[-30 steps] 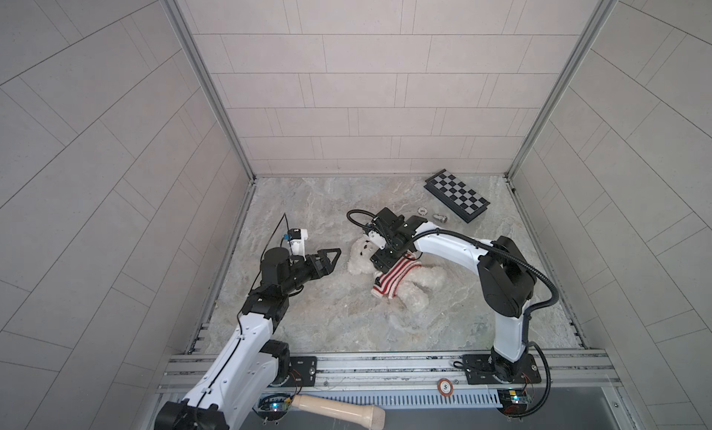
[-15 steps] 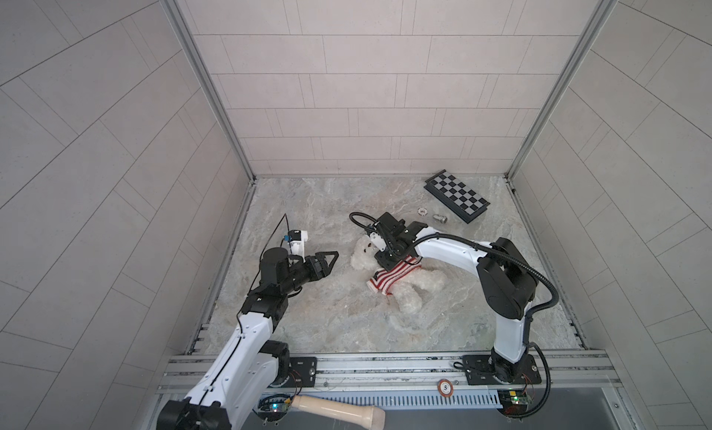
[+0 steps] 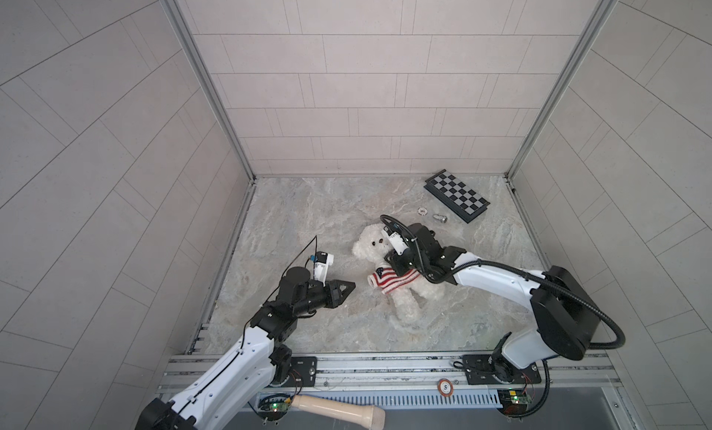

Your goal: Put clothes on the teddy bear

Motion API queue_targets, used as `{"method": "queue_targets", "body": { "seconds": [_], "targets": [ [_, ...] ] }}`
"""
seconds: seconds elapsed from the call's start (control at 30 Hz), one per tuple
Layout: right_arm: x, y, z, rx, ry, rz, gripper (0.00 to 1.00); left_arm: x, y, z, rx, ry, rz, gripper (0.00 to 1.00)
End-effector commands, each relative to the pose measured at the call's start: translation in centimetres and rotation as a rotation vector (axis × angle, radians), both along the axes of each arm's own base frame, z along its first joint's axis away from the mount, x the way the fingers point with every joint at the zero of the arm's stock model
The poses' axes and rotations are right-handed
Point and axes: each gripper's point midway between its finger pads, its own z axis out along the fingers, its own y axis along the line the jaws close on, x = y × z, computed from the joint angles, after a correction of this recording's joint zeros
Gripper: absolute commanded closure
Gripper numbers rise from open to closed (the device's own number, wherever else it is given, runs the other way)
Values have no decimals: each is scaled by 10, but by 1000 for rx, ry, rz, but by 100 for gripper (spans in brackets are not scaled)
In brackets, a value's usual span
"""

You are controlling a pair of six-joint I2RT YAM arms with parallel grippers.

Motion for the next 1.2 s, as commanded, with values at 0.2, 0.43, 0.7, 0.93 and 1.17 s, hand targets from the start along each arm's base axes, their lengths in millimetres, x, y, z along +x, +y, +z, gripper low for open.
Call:
{"method": "queue_targets", "body": {
  "seconds": [0.2,0.43,0.7,0.93,1.17],
  "targets": [
    [1,21,77,382,-264,-30,97,15,-20,38,-91,-122,59,95],
    [-12,16,90,464,-328,-1,98,13,-10,50,-51,-161,89,97],
    [-18,12,97,482,-357,9,100,13,-28,63,-38,-172,49,89],
    [-25,10,101,470,-388,11,100,10,-48,64,-17,-170,18,82],
    [-36,9,103,458,-430,20,100,16,-46,59,18,-164,73,65]
  ]
}}
